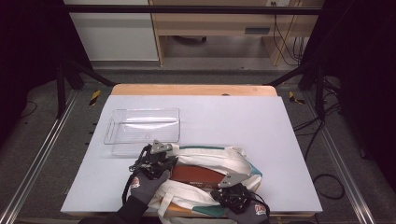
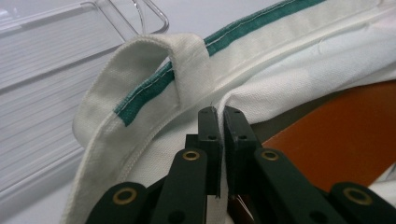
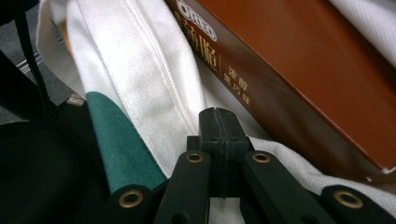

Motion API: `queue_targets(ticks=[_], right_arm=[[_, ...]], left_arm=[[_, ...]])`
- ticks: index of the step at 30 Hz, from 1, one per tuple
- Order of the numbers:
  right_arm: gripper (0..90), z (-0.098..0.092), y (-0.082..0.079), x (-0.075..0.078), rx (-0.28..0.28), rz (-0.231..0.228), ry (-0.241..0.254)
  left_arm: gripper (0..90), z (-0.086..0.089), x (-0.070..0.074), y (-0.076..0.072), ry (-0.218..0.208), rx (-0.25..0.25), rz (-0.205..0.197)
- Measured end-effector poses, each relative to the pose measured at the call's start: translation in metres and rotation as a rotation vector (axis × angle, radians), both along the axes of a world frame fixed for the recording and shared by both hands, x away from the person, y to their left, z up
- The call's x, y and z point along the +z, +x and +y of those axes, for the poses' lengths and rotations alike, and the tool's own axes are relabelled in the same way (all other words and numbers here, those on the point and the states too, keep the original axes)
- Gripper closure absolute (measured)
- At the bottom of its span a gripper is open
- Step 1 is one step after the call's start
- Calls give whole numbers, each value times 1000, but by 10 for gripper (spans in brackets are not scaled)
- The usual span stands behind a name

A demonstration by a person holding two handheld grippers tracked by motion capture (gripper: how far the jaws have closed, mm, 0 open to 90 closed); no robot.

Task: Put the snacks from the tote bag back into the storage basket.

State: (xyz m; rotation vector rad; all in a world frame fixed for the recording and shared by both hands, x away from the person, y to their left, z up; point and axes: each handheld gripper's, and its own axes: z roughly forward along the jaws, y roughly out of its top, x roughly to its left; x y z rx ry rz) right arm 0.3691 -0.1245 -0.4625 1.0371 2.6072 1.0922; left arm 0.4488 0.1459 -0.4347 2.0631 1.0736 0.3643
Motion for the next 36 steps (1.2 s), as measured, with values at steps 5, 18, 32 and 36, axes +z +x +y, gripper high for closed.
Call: queue_targets(ticks=[5, 18, 32, 36], right_arm=[[900, 0, 1, -3, -6, 2, 2], [900, -32, 5, 64, -66, -184, 153], [900, -30, 36, 44, -137, -149, 43], [900, -34, 40, 39, -165, -155, 9]], left_arm=[[822, 3, -2, 0, -28, -5, 1], [795, 23, 32, -46, -75, -75, -128], [891, 35, 0, -72, 19, -132, -46], [888, 33, -5, -74, 48, -135, -40]])
